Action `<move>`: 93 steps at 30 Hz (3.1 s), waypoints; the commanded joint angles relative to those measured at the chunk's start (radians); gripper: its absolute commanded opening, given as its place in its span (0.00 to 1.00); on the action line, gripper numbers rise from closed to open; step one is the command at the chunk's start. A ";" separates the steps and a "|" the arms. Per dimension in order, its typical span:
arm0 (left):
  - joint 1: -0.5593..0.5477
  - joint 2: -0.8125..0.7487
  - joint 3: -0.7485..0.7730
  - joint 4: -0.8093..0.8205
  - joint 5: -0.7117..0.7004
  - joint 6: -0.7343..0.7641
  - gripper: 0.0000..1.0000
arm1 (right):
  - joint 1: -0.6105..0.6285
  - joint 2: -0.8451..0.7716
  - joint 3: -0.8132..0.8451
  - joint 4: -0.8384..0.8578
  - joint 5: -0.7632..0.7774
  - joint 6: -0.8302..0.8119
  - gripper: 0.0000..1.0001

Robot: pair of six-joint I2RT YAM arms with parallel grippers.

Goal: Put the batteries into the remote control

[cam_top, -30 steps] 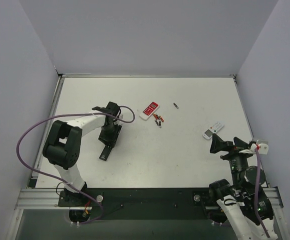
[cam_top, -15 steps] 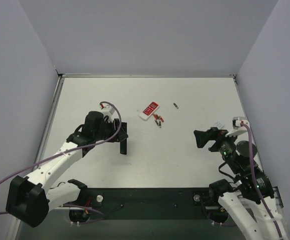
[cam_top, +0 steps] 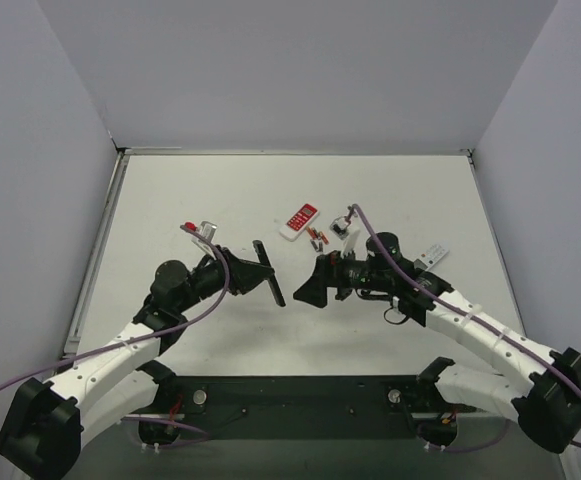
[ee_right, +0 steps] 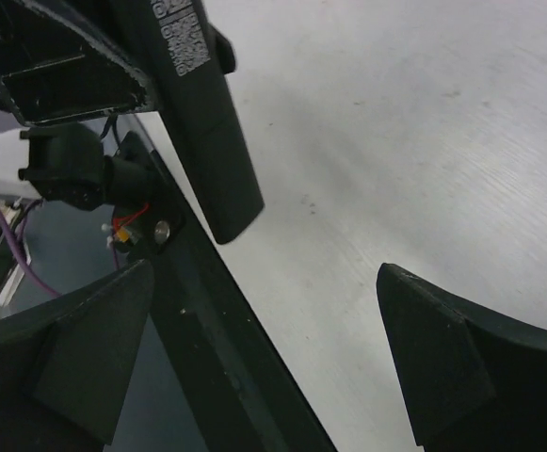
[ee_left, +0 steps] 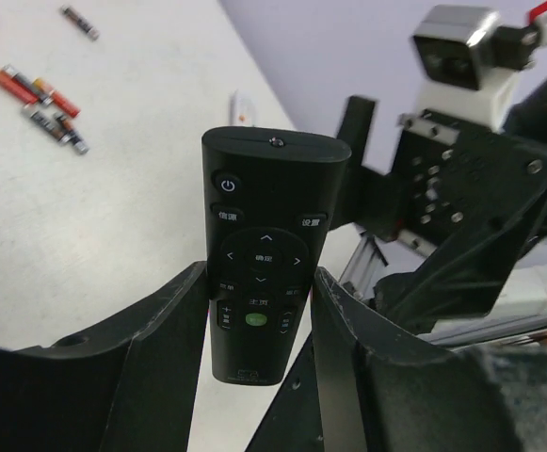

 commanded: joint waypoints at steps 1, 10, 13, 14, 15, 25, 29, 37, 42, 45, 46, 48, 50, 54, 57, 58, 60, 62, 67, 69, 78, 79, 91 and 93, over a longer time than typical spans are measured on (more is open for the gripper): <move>-0.041 -0.030 -0.067 0.364 -0.037 -0.110 0.24 | 0.099 0.108 0.004 0.336 -0.105 -0.033 1.00; -0.110 -0.056 -0.120 0.545 -0.073 -0.121 0.24 | 0.124 0.268 -0.047 0.666 -0.224 0.075 0.99; -0.113 -0.066 -0.131 0.585 -0.063 -0.120 0.23 | 0.130 0.291 -0.053 0.731 -0.280 0.098 0.93; -0.113 -0.069 -0.131 0.591 -0.062 -0.120 0.23 | 0.130 0.297 -0.054 0.745 -0.307 0.104 0.91; -0.113 -0.067 -0.130 0.591 -0.056 -0.118 0.23 | 0.130 0.299 -0.056 0.759 -0.320 0.108 0.87; -0.113 -0.052 -0.151 0.682 -0.033 -0.134 0.23 | 0.140 0.305 -0.059 0.851 -0.430 0.129 0.40; -0.113 -0.078 -0.160 0.636 -0.051 -0.121 0.27 | 0.142 0.244 -0.044 0.690 -0.364 0.023 0.19; -0.113 -0.286 -0.107 0.150 -0.218 0.026 0.68 | 0.209 0.138 0.007 0.259 0.030 -0.296 0.00; -0.116 -0.363 -0.032 -0.076 -0.301 0.052 0.78 | 0.306 0.153 0.042 0.141 0.380 -0.355 0.00; -0.136 -0.356 -0.019 -0.136 -0.352 0.011 0.78 | 0.343 0.182 0.071 0.109 0.533 -0.373 0.00; -0.147 -0.349 -0.018 -0.156 -0.369 -0.001 0.78 | 0.373 0.191 0.076 0.107 0.576 -0.375 0.00; -0.185 -0.331 -0.018 -0.173 -0.427 -0.037 0.79 | 0.398 0.198 0.074 0.122 0.640 -0.372 0.00; -0.218 -0.296 -0.021 -0.173 -0.523 -0.069 0.78 | 0.433 0.204 0.064 0.141 0.717 -0.376 0.00; -0.340 -0.219 -0.013 -0.187 -0.686 -0.117 0.78 | 0.487 0.207 0.039 0.202 0.831 -0.381 0.00; -0.386 -0.185 -0.013 -0.187 -0.789 -0.167 0.78 | 0.499 0.204 0.018 0.243 0.860 -0.375 0.00; -0.405 -0.176 -0.018 -0.165 -0.801 -0.182 0.78 | 0.501 0.202 0.013 0.251 0.860 -0.378 0.00; -0.412 -0.152 -0.019 -0.136 -0.814 -0.192 0.76 | 0.516 0.202 0.001 0.275 0.874 -0.381 0.00; -0.414 -0.135 -0.019 -0.101 -0.827 -0.204 0.75 | 0.533 0.211 -0.004 0.288 0.900 -0.390 0.00; -0.416 -0.104 -0.033 0.000 -0.844 -0.218 0.69 | 0.555 0.233 -0.015 0.322 0.937 -0.413 0.00; -0.416 -0.095 -0.036 0.029 -0.863 -0.218 0.67 | 0.564 0.237 -0.016 0.329 0.940 -0.416 0.00; -0.416 -0.024 -0.028 0.083 -0.896 -0.232 0.55 | 0.581 0.254 -0.024 0.358 0.961 -0.427 0.00; -0.416 -0.018 -0.030 0.091 -0.892 -0.239 0.54 | 0.582 0.256 -0.024 0.361 0.966 -0.427 0.00; -0.411 0.031 -0.047 0.207 -0.864 -0.253 0.15 | 0.584 0.268 -0.027 0.365 0.960 -0.405 0.06; -0.391 0.019 -0.071 0.236 -0.855 -0.258 0.05 | 0.584 0.258 -0.024 0.346 0.963 -0.392 0.16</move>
